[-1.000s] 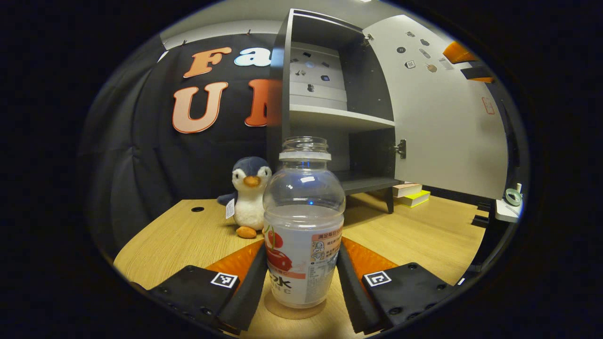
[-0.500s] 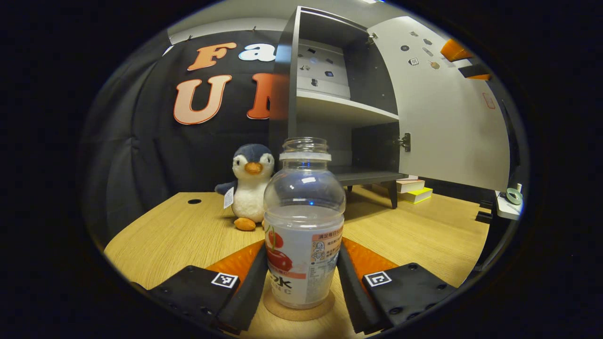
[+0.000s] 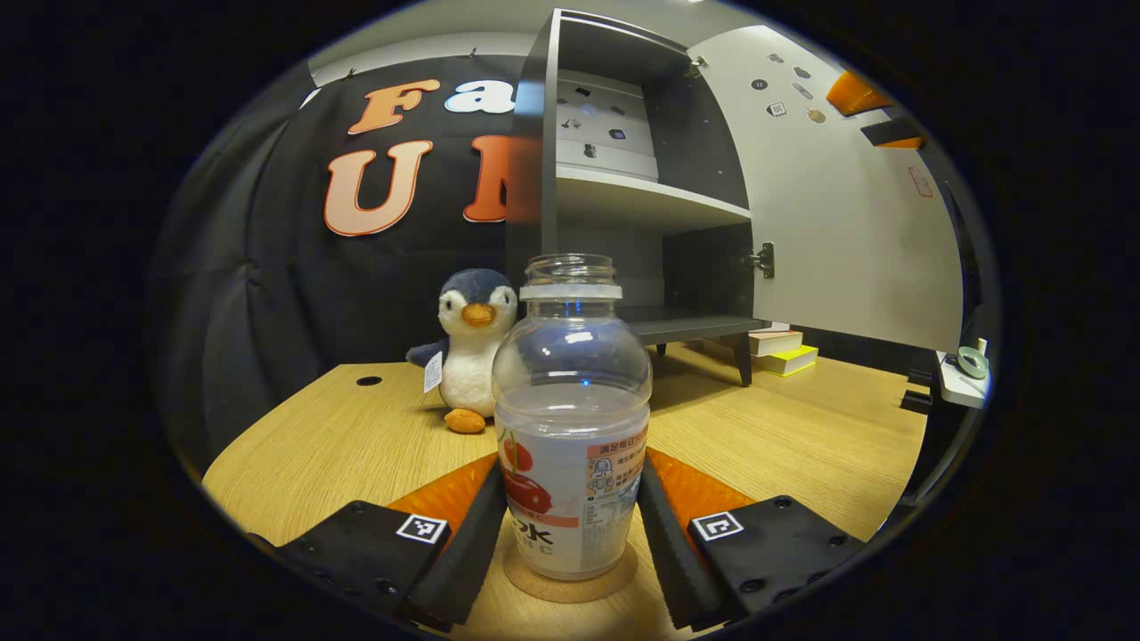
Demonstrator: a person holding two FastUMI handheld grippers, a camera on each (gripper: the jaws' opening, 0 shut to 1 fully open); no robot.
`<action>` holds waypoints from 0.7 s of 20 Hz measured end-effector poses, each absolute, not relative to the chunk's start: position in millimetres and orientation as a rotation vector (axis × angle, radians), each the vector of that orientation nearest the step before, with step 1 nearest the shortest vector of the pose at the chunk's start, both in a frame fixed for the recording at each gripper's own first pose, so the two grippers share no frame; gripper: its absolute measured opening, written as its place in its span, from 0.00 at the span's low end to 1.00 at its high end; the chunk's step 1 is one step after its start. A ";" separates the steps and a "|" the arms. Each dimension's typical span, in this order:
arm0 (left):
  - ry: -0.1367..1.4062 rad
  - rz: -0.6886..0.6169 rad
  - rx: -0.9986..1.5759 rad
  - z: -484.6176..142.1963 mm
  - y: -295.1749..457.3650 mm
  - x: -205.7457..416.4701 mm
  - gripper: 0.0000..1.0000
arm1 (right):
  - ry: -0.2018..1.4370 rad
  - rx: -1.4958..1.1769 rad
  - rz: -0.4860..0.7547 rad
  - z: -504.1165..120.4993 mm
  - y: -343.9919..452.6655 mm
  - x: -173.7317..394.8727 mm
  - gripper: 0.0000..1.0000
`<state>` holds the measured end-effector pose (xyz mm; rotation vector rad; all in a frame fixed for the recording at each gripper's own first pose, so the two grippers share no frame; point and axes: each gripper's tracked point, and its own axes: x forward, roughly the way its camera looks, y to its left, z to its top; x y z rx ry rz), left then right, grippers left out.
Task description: Open the cabinet door with the right hand, grasp the bottle in the cabinet with the left hand and place it on the coaster, then close the cabinet door with the right hand.
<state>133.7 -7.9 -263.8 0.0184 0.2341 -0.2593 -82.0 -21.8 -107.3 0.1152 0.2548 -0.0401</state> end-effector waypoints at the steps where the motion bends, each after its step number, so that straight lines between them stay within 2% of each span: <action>1: 0.234 -0.253 0.018 -264.2 -6.3 133.2 0.85 | 0.253 0.109 -0.037 -107.6 -20.3 -81.6 0.86; 9: 0.262 -0.243 0.015 -268.5 -6.2 132.7 0.86 | 0.266 0.091 -0.017 -112.0 -12.9 -85.1 0.86; 13: 0.264 -0.234 0.010 -266.0 -3.9 136.7 0.90 | 0.262 0.084 -0.020 -109.5 -14.6 -87.9 0.86; 14: 0.265 -0.237 0.005 -265.0 -4.7 138.2 0.93 | 0.261 0.083 -0.020 -109.1 -14.8 -88.6 0.86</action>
